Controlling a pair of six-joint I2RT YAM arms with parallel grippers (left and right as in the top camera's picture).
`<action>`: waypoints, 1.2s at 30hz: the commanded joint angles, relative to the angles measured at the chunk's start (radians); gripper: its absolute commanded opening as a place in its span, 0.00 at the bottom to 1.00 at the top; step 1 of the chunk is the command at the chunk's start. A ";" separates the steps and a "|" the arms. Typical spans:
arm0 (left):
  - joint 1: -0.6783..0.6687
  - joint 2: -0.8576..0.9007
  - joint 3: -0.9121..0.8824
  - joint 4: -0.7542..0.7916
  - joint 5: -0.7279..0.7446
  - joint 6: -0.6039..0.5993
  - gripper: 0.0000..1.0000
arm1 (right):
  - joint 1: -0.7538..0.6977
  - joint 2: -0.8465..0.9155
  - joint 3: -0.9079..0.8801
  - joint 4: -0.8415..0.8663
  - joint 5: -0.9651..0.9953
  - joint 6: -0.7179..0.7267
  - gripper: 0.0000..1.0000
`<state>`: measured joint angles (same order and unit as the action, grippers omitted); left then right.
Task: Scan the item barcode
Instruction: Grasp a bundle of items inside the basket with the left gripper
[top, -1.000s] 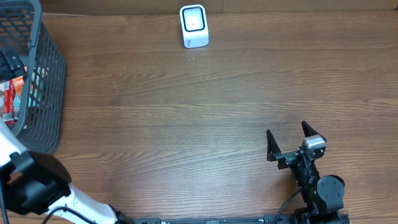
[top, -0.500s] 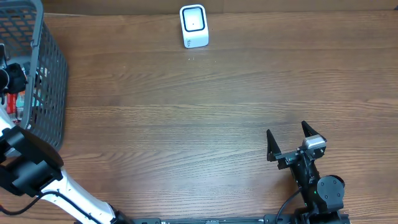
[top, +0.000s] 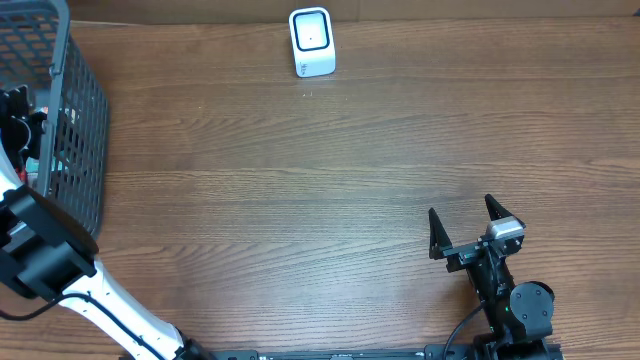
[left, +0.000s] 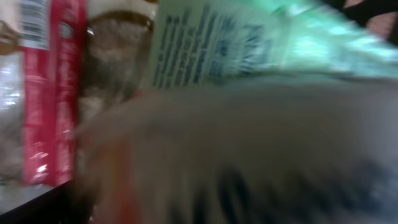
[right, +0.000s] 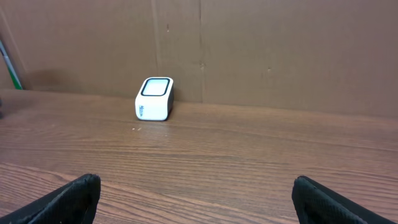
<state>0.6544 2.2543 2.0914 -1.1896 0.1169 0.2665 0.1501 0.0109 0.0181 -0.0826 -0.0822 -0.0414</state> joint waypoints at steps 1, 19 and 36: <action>-0.008 0.042 0.005 -0.005 0.015 0.025 1.00 | -0.006 -0.008 -0.010 0.006 -0.006 -0.005 1.00; -0.006 -0.003 0.020 0.013 0.014 0.007 0.57 | -0.006 -0.008 -0.010 0.006 -0.006 -0.005 1.00; -0.008 -0.433 0.131 0.077 0.062 -0.171 0.57 | -0.006 -0.008 -0.010 0.006 -0.006 -0.005 1.00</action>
<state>0.6544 1.9545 2.1757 -1.1286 0.1276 0.1589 0.1501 0.0109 0.0181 -0.0818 -0.0822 -0.0414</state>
